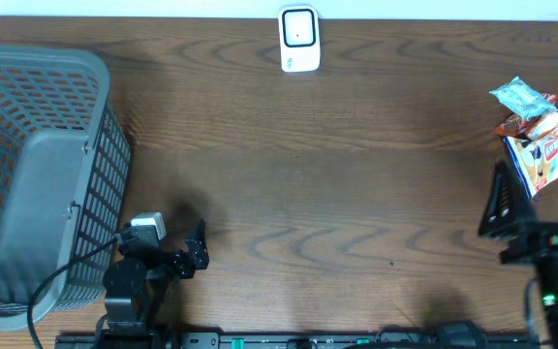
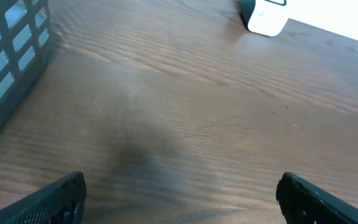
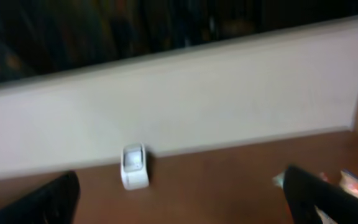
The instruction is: Scan the item barcode
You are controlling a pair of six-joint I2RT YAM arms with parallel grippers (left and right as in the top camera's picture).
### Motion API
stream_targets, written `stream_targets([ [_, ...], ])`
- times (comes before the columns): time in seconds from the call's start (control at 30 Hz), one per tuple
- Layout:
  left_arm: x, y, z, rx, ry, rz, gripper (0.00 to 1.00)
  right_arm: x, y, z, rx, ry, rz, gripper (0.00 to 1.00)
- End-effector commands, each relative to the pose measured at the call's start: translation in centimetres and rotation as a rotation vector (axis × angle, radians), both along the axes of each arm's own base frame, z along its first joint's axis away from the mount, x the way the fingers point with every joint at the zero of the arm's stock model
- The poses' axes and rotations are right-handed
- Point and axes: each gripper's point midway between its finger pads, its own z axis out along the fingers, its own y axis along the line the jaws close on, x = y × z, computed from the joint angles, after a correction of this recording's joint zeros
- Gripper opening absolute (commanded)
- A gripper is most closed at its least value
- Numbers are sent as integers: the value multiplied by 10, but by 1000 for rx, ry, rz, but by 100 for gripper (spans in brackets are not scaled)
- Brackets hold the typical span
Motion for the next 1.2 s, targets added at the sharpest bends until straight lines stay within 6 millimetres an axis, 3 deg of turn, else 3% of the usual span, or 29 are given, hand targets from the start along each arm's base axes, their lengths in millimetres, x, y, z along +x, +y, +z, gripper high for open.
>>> stream_targets([
  [0.0,-2,-2,-9,-11,30,-7,98,7,0,-38,6,-21,-5,99],
  [0.37,-2,-2,-9,-11,30,-7,98,27,-9,-118,52,-307,-71,99],
  [0.6,-2,-2,-9,-11,30,-7,98,33,-23,-161,67,-351,-155,99],
  [0.9,-2,-2,-9,-11,30,-7,98,39,-54,-195,101,-316,-284,99],
  [1.17,-2,-2,-9,-11,30,-7,98,43,-70,-237,79,-147,-386,99],
])
